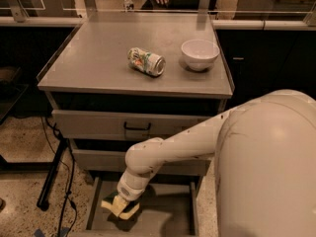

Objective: Place sponge into bottom drawer

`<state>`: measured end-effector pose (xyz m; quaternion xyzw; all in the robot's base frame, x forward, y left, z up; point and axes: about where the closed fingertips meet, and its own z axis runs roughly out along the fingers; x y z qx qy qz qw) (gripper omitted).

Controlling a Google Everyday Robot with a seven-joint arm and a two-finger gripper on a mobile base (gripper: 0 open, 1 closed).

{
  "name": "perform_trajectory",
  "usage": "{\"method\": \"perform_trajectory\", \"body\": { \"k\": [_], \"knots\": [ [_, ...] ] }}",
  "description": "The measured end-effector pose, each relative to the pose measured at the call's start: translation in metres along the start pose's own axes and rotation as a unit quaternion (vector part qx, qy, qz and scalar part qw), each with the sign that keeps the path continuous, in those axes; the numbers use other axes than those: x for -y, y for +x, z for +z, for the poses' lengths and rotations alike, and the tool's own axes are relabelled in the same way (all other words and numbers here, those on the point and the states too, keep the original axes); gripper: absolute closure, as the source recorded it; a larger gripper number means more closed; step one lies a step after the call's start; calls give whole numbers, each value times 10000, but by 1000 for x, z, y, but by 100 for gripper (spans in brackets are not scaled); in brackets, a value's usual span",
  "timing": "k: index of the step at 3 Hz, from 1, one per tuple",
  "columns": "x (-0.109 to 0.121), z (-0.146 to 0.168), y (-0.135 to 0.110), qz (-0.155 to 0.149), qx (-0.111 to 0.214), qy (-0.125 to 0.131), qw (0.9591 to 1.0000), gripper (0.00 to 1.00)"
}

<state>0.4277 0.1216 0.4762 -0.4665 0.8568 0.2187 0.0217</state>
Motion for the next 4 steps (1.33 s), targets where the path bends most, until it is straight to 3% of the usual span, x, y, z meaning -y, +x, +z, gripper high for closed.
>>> {"method": "perform_trajectory", "body": {
  "k": [1, 2, 4],
  "knots": [
    [0, 0, 0, 0, 0, 0, 10000, 100],
    [1, 21, 1, 118, 50, -153, 9998, 100],
    [32, 74, 5, 613, 312, -320, 9971, 100]
  ]
}}
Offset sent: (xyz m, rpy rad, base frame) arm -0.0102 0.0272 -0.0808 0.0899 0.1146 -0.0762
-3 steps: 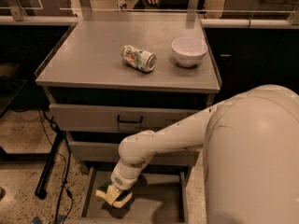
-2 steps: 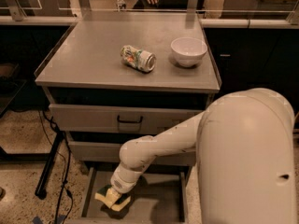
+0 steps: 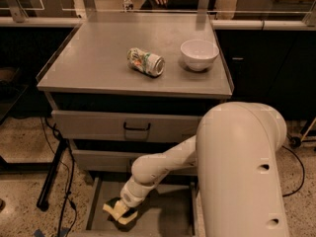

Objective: Place sponge into bottom drawer

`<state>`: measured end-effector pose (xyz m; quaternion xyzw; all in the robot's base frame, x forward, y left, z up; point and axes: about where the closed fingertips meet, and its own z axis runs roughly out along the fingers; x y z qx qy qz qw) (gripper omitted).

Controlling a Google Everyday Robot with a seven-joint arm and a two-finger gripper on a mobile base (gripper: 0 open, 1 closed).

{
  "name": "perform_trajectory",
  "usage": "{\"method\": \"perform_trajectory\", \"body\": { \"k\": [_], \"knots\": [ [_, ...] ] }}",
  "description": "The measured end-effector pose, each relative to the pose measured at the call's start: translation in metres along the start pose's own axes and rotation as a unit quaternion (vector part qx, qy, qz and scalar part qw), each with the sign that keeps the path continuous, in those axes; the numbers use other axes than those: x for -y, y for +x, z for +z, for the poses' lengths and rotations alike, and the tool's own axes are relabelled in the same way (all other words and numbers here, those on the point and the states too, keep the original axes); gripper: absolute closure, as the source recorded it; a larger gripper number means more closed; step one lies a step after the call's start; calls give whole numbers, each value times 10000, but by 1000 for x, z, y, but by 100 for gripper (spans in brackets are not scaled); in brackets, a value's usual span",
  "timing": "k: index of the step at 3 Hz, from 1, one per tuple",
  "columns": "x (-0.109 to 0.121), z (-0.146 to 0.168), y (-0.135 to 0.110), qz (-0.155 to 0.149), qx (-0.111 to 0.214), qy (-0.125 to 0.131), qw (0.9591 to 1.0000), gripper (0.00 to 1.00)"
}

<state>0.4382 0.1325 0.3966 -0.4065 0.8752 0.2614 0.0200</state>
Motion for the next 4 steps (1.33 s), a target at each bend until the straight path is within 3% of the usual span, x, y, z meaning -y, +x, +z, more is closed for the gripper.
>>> {"method": "perform_trajectory", "body": {
  "k": [2, 3, 4],
  "knots": [
    [1, 12, -1, 82, 33, -45, 10000, 100],
    [24, 12, 15, 401, 247, 234, 9986, 100],
    [57, 11, 32, 821, 707, 537, 9927, 100]
  ]
}}
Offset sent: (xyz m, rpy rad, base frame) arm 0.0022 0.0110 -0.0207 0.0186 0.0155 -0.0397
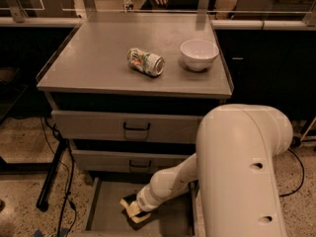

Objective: Place sponge into bottom drawer

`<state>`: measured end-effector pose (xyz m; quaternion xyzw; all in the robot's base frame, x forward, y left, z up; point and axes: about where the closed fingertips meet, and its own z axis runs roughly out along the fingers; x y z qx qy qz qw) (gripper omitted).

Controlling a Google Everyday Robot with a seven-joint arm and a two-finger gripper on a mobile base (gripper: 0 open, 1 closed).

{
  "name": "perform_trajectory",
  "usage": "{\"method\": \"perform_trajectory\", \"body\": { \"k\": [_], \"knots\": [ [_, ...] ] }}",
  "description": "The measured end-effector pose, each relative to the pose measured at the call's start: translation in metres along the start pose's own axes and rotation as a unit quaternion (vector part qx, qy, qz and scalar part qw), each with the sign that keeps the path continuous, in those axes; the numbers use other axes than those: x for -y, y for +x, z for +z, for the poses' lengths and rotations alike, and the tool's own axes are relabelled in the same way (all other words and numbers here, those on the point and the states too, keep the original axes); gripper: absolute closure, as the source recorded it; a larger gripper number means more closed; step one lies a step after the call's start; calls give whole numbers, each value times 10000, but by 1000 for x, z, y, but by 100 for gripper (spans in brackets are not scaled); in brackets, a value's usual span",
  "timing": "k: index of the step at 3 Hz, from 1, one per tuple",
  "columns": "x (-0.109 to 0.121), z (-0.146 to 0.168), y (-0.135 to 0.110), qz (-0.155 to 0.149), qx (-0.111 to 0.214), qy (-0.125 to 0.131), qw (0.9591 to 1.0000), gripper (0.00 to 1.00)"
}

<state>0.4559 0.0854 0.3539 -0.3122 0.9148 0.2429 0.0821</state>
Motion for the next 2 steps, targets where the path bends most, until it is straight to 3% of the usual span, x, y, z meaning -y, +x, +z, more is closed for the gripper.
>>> {"method": "perform_trajectory", "body": {
  "k": [1, 2],
  "knots": [
    [34, 4, 11, 339, 460, 91, 9983, 100],
    [34, 3, 11, 346, 464, 94, 9983, 100]
  ]
}}
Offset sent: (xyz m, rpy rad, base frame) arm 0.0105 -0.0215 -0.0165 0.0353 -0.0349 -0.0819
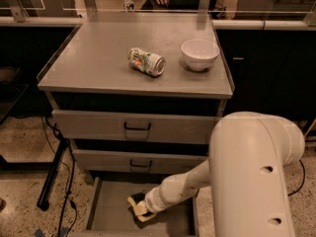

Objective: Place sponge into bottom drawer

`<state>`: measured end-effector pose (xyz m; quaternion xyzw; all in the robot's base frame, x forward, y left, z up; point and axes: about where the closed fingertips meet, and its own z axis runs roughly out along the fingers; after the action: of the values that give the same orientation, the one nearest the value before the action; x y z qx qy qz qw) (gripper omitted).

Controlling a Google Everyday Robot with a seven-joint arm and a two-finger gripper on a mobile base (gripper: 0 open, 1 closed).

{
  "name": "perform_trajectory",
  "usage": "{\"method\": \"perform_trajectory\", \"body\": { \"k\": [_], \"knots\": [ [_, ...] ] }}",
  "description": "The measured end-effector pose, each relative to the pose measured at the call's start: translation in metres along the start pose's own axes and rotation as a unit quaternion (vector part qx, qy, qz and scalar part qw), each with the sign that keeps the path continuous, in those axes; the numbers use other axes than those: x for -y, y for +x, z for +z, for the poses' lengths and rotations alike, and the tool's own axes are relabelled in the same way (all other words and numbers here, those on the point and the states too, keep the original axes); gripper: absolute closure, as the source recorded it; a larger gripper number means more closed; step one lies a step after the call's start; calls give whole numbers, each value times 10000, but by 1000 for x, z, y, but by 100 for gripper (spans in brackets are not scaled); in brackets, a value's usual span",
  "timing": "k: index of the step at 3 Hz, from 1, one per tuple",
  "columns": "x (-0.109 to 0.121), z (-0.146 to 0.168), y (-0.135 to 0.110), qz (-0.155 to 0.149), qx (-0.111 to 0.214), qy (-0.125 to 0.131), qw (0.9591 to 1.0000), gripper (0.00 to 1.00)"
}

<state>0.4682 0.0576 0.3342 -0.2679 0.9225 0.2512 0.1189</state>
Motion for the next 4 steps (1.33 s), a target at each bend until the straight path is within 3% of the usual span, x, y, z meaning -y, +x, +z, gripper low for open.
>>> {"method": "perform_trajectory", "body": {
  "k": [1, 2, 3, 4],
  "knots": [
    [1, 17, -1, -12, -56, 57, 10000, 100],
    [10, 76, -20, -136, -184, 68, 9997, 100],
    [13, 79, -22, -110, -150, 35, 9998, 100],
    [26, 87, -7, -11, -214, 24, 9998, 100]
  ]
}}
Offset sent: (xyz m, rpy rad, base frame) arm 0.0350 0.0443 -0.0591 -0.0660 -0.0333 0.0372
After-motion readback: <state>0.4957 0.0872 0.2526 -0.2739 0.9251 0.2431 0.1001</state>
